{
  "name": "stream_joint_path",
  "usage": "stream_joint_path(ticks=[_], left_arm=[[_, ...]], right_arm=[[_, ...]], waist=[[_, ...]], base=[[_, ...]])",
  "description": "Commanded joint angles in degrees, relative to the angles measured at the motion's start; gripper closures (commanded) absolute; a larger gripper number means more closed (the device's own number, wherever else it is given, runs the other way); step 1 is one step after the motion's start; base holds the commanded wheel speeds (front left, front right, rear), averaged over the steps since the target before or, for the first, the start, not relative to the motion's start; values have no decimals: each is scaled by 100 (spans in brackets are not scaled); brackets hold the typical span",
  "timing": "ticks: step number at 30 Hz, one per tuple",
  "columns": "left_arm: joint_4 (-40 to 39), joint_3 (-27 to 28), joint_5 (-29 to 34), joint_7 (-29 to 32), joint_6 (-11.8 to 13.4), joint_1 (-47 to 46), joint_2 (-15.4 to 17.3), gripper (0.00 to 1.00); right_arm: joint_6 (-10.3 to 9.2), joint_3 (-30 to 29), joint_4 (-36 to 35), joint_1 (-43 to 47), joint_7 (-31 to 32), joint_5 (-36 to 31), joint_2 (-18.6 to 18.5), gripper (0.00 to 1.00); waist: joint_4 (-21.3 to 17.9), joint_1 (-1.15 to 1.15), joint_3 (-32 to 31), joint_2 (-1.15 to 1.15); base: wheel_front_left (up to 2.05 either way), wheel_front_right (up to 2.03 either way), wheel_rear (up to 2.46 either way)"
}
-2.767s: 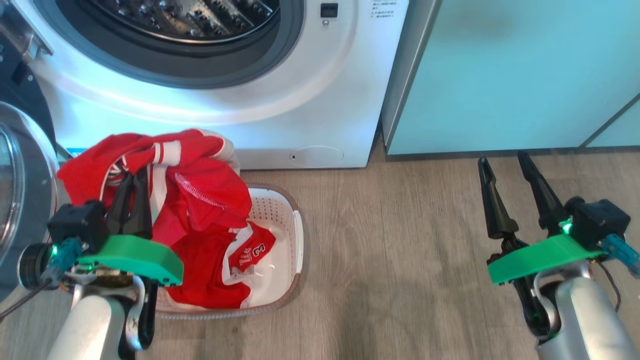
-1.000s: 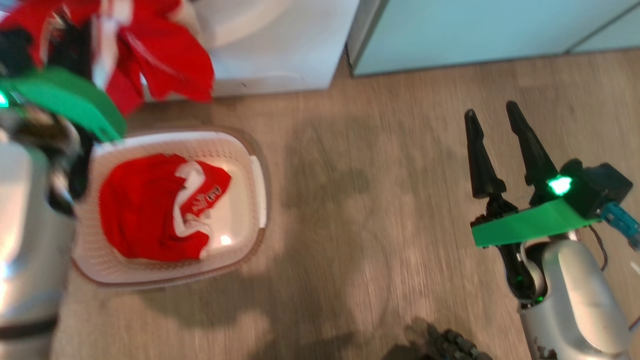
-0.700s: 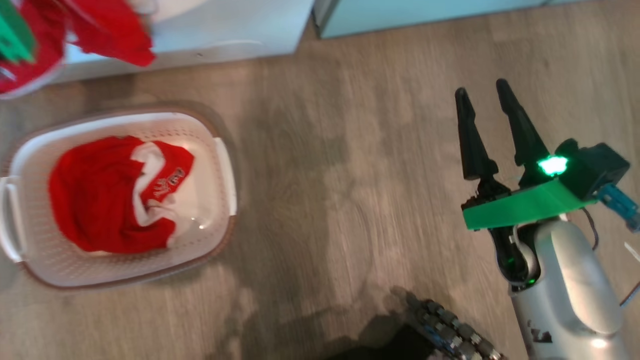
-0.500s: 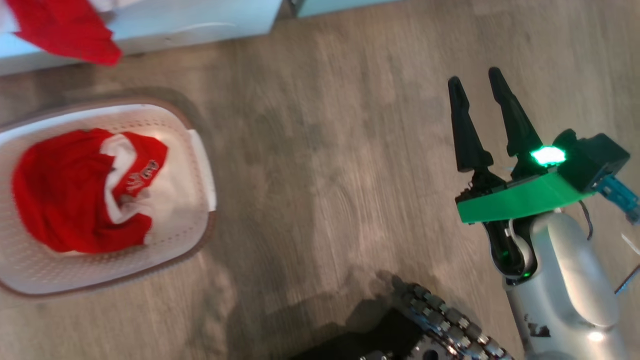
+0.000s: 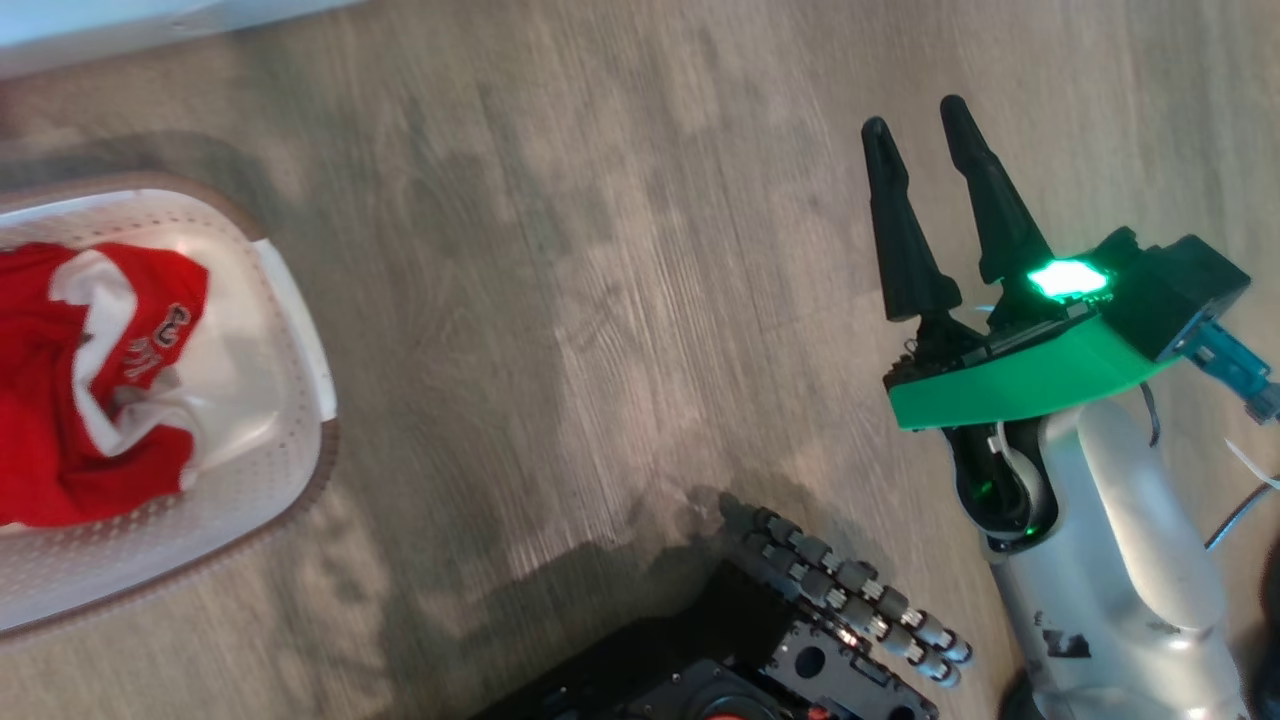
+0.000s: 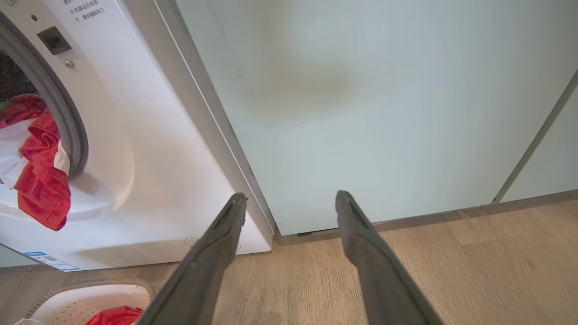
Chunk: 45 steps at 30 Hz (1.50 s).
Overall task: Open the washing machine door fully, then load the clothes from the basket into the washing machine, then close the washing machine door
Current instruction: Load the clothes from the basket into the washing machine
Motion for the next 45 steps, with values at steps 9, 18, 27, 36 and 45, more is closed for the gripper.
stream_joint_path(ticks=[9, 18, 27, 36, 45], left_arm=[[74, 132, 404, -1451, 145, -1030, 330, 100], [781, -19, 460, -1858, 88, -1086, 220, 100], [1316, -189, 283, -1246, -133, -858, 130, 100], [1304, -301, 229, -1338, -125, -566, -25, 0], [545, -293, 130, -2036, 227, 614, -385, 0]], right_arm=[[0, 189, -242, -2, -51, 193, 13, 0], [0, 208, -260, -58, -51, 209, 14, 0], [0, 203, -275, -76, -51, 193, 14, 0], [0, 188, -241, -102, -51, 96, 14, 0], [0, 119, -218, -6, -51, -186, 14, 0]], waist=[[-214, -1, 303, 0], [-160, -1, 387, 0], [-96, -1, 408, 0], [60, -1, 166, 0], [456, -1, -380, 0]], base=[[0, 0, 0], [0, 0, 0], [0, 0, 0], [0, 0, 0], [0, 0, 0]])
